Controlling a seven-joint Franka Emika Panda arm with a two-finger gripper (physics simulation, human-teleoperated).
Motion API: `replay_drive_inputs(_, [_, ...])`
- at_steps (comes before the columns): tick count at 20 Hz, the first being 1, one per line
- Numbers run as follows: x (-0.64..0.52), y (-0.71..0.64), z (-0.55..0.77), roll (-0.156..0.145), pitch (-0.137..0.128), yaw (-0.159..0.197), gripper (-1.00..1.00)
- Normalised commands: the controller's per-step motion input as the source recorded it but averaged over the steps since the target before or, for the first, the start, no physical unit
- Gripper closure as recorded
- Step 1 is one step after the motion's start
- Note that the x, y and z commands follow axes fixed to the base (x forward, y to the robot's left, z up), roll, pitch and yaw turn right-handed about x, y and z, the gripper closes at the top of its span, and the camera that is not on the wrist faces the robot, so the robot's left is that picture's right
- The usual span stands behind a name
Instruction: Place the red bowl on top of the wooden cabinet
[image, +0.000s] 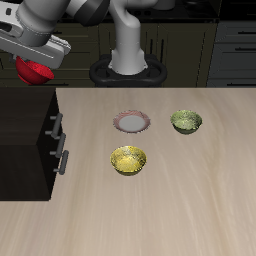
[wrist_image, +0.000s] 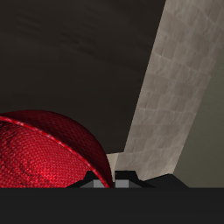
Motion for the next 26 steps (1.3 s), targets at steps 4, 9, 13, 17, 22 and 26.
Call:
replay_drive_inputs(4, [0.06,0.10,-0.06,0.010,0.002,0.002,1.00])
replay_drive_inputs(9, [0.07,0.18,0.16,0.024,-0.024,-0.004,1.00])
replay_drive_inputs(13, [0.22,0.33,0.06,0.049,-0.014,0.033,1.00])
replay_drive_inputs(17, [0.08,-0.01,-0.07,-0.010,0.008,-0.002,1.00])
replay_drive_inputs(22, [0.06,0.10,-0.21,0.015,0.028,0.010,1.00])
replay_drive_inputs(26, [0.06,0.04,-0.31,0.003,0.034,0.011,1.00])
